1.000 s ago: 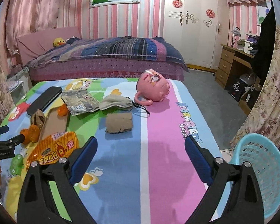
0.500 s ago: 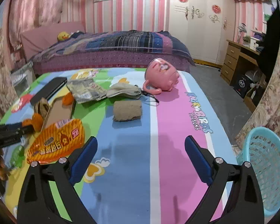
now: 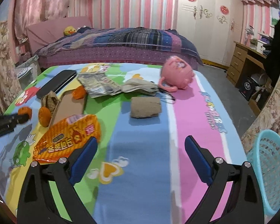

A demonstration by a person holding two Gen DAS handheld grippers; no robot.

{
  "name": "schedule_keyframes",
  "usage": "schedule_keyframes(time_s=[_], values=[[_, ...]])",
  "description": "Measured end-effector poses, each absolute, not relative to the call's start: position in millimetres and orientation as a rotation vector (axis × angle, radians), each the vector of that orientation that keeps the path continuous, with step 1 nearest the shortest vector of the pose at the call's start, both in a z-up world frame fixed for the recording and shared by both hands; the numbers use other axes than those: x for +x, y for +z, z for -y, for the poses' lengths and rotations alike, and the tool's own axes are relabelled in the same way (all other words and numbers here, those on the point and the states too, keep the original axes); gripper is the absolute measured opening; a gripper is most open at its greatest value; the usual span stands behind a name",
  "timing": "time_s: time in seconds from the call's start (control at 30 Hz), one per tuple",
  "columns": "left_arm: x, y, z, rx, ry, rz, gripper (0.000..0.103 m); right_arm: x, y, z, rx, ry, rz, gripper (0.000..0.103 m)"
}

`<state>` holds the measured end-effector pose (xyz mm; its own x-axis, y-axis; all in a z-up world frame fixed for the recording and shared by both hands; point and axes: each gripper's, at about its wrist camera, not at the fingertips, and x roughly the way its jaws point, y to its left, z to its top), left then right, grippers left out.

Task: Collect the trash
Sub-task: 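Grasp the orange with the left tool while the right tool grasps the orange snack wrapper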

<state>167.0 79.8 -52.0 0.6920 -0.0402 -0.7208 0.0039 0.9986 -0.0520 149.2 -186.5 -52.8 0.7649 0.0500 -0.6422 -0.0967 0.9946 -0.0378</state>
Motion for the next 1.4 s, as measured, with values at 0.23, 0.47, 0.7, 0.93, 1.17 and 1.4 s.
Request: schedule_keyframes(time_s=[0.23, 0.47, 0.7, 0.93, 1.17, 1.4], values=[[165.7, -41.8, -91.3, -0.029, 0.019, -0.766, 0.031, 167.0, -63.8, 157.0, -0.072, 0.17, -0.749, 0.092], [165.0, -39.7, -103.9, -0.069, 0.033, -0.761, 0.031, 185.5, -77.5, 130.0, -0.08, 0.253, -0.817, 0.056], [164.8, -40.5, -96.6, -0.053, 0.014, -0.761, 0.031, 181.4, -78.7, 140.5, -0.069, 0.294, -0.815, 0.008], [163.8, -39.9, -90.9, -0.048, 0.006, -0.758, 0.031, 169.0, -63.4, 180.6, -0.065, 0.239, -0.791, 0.007], [163.1, -38.3, -86.1, -0.053, -0.004, -0.75, 0.031, 161.8, -60.0, 228.1, -0.107, 0.145, -0.815, 0.007], [164.2, -38.4, -81.3, -0.046, -0.006, -0.752, 0.031, 160.9, -63.9, 254.2, -0.027, 0.054, -0.804, 0.044]])
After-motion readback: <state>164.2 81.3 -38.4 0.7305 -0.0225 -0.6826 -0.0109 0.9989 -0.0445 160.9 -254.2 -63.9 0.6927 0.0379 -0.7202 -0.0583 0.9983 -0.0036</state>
